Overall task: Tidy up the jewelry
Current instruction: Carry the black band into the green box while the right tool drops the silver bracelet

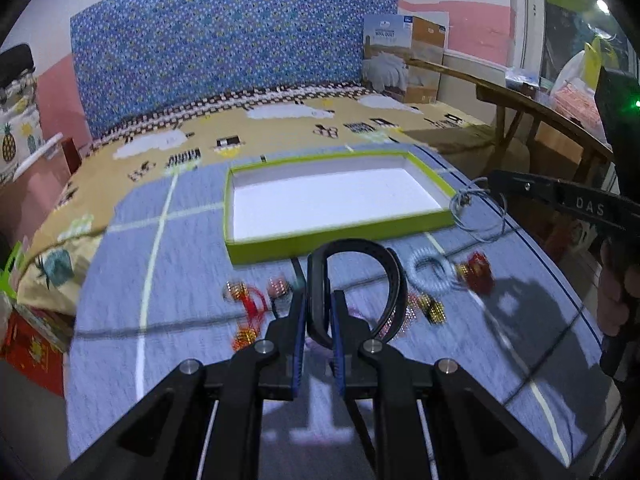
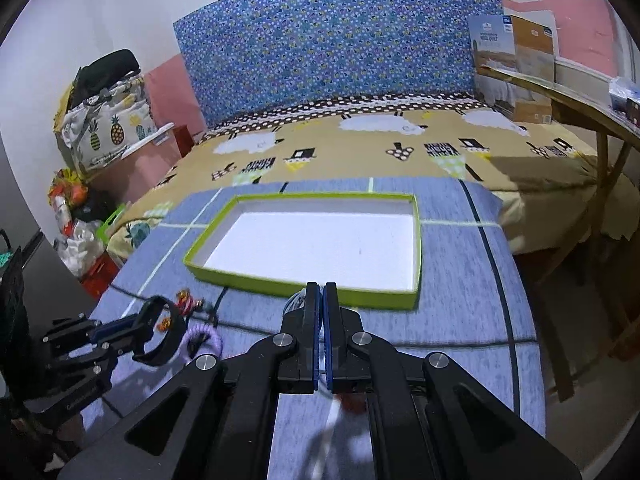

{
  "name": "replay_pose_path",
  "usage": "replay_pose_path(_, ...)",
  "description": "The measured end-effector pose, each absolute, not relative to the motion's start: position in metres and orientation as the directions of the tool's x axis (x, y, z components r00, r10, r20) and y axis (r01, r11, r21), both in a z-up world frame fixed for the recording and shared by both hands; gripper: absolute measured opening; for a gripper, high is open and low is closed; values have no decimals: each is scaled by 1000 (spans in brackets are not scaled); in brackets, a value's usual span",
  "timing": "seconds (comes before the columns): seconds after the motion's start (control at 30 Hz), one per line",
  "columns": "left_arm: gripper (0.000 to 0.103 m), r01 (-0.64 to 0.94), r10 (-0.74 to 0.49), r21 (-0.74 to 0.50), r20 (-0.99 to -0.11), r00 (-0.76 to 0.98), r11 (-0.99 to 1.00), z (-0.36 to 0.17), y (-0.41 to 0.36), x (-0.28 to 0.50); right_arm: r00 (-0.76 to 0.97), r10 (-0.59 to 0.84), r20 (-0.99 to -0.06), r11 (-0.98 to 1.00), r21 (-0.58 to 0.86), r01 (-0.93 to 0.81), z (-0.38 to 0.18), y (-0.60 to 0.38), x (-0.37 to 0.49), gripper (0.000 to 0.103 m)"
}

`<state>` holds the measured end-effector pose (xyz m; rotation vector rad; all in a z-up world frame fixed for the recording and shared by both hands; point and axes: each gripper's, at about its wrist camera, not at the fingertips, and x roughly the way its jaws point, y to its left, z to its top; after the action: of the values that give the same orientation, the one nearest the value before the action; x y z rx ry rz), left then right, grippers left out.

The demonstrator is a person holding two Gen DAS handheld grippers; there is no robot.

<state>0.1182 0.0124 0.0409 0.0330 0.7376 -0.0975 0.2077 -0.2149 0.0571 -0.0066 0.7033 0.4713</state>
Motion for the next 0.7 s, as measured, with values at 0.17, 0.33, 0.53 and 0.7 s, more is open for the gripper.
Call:
replay_pose_path(0.17,13,73,-46,13,-666,745,997,48,24,159,668,403,-625,903,150,-403,58,-213,241,1)
replay_pose_path(0.33,13,46,-12,34,-666,746,998,47,33,199,663,386,-641,914,170,-368,50,-215,281,1)
replay_pose_path(0.53,13,40,13,61,-695,719,997,34,36,239,649,367,-666,929,222,-297,33,-223,323,1)
replay_pose_path(0.7,13,23,51,91,-734,677,996,13,34,264,632,348,-693,936,214,-281,20,-221,340,1)
